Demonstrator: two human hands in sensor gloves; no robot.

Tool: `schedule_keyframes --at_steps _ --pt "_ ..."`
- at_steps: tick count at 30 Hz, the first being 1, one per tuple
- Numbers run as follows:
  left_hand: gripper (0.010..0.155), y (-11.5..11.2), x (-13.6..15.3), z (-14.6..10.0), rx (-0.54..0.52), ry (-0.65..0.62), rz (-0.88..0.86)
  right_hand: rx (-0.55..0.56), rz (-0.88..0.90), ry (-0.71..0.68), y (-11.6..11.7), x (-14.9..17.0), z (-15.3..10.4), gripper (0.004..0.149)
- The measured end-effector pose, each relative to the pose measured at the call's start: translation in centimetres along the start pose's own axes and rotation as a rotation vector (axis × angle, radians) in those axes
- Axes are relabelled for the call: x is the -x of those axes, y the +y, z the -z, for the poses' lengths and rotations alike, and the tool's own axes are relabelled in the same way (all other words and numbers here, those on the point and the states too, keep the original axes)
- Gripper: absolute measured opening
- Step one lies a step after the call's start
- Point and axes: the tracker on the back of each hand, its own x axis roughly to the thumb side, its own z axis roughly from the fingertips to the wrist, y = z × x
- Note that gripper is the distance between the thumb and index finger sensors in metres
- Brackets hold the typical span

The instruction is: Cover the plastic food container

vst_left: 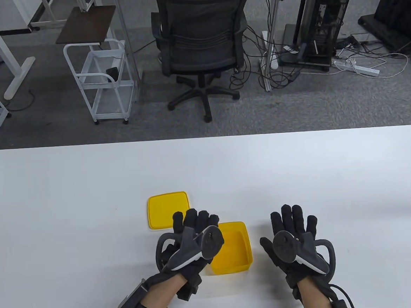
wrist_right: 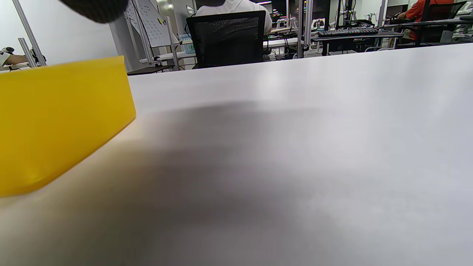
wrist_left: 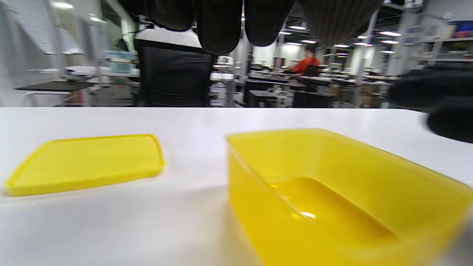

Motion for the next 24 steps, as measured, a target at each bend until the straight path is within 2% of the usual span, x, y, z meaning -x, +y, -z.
schedule_keyframes --at_steps 3,6,11,18,24 --pt "0.065 -0.8 1.5 2.2 0.028 0.107 0.063 0.003 0.0 -0.001 0.0 -0.1 0.0 0.079" --pt "0.066 -2.8 2.9 4.8 0.089 0.206 0.144 0.003 0.0 -0.001 0.0 0.0 0.0 0.079" --pt "0.06 -5.5 4.4 7.2 0.137 0.288 0.212 -0.007 0.006 -0.001 0.2 -0.1 0.1 0.079" --pt "0.054 -7.0 4.8 8.9 0.169 0.318 0.202 -0.018 0.007 -0.002 0.3 -0.2 0.2 0.079" --pt "0.047 -7.6 3.5 9.9 0.175 0.286 0.328 -0.017 0.008 -0.001 0.3 -0.2 0.2 0.079"
